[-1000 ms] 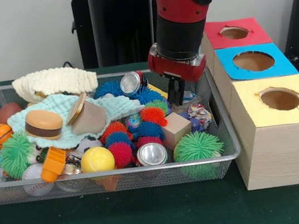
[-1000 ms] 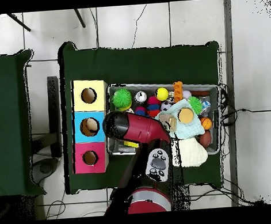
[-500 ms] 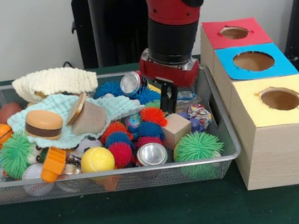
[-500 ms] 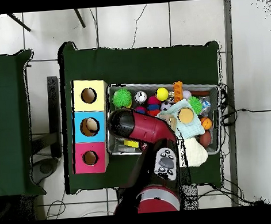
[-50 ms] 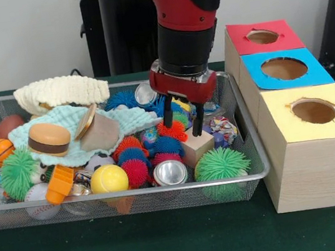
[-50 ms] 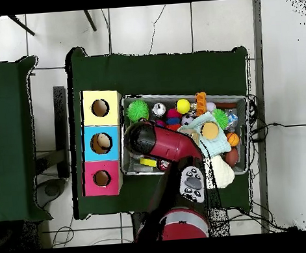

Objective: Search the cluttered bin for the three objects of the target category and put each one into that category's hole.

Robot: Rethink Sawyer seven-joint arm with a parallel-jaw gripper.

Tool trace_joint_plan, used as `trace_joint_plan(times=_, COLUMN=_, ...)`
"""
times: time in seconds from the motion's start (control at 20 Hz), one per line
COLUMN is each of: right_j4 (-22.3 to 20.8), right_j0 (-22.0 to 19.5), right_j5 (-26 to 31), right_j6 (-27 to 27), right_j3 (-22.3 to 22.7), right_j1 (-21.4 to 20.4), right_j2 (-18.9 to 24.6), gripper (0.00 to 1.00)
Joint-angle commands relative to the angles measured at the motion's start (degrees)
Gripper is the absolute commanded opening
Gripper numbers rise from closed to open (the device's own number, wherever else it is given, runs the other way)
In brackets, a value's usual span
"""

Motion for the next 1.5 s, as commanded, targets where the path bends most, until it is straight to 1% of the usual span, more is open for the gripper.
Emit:
trace_joint_plan(times=0.05, right_j4=3.19, right_j0=-2.33, right_j5=0.53, right_j6=10.35, right_j3=4.19, right_j1=1.14, right_j2=8.29, gripper=1.00)
trace_joint_plan(times=0.15, right_j4=3.29, right_j0=-3.46, right_j5=0.04, right_j6=9.56, right_j3=3.94, right_j1=1.77, right_j2=9.82, gripper=1.00)
trace_joint_plan(times=0.4, right_j4=1.68, right_j0=-3.30, right_j5=-0.22, right_j6=8.25, right_j3=2.99, right_j1=1.78, right_j2=9.73, gripper=1.00)
trace_joint_plan(times=0.55, right_j4=0.21, right_j0=-2.97, right_j5=0.61, right_j6=6.95, right_j3=3.58, right_j1=0.22, right_j2=9.38, gripper=1.00)
trace_joint_plan(times=0.65, right_j4=-0.21, right_j0=-2.86, right_j5=0.13, right_j6=6.86, right_j3=4.80, right_j1=-0.84, right_j2=9.47, gripper=1.00)
trace_joint_plan(times=0.75, right_j4=-0.63, right_j0=-2.85, right_j5=-0.42, right_j6=6.72, right_j3=5.51, right_j1=-1.18, right_j2=9.45, gripper=1.00)
trace_joint_plan(times=0.85, right_j4=-0.85, right_j0=-3.02, right_j5=0.46, right_j6=6.15, right_j3=4.84, right_j1=-0.79, right_j2=9.27, gripper=1.00)
trace_joint_plan(times=1.0, right_j4=-0.89, right_j0=-4.31, right_j5=2.27, right_j6=4.55, right_j3=1.10, right_j1=1.84, right_j2=9.63, gripper=1.00)
trace_joint_plan(times=1.25, right_j4=-0.60, right_j0=-5.17, right_j5=5.59, right_j6=3.45, right_j3=-8.10, right_j1=7.69, right_j2=8.06, gripper=1.00)
trace_joint_plan(times=1.5, right_j4=-1.13, right_j0=-6.52, right_j5=7.92, right_j6=1.36, right_j3=-16.24, right_j1=13.07, right_j2=7.95, gripper=1.00)
